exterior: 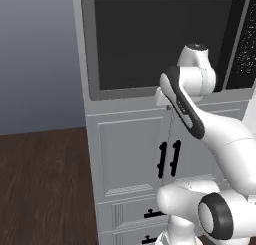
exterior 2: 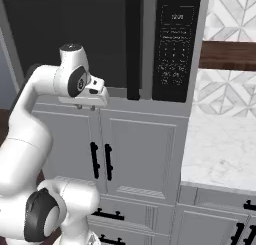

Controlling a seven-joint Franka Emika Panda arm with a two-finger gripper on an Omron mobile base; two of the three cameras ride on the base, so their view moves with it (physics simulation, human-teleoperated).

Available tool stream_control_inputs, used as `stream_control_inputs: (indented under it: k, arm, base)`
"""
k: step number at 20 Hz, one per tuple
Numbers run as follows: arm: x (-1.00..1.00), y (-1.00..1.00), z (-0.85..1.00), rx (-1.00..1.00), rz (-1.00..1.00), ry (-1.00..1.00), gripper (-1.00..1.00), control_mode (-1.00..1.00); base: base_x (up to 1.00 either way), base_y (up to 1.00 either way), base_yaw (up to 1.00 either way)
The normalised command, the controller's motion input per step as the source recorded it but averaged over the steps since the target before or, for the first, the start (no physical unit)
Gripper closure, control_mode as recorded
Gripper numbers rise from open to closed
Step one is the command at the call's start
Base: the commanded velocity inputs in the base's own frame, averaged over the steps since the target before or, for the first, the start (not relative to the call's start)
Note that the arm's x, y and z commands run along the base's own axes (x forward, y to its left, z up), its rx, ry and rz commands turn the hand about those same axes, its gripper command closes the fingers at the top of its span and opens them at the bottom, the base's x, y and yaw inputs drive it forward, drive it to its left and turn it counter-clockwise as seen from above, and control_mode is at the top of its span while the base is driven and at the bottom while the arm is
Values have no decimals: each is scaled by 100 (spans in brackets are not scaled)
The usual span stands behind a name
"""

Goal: Navigate to the sink.

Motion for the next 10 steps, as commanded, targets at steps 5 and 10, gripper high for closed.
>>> stream_control_inputs:
  k: [5, 10]
  arm:
    - [0, 0, 0, 0, 0, 0, -100, 100]
    - [0, 0, 0, 0, 0, 0, -100, 100]
  base:
    - [-61, -7, -4]
    - [-36, 7, -62]
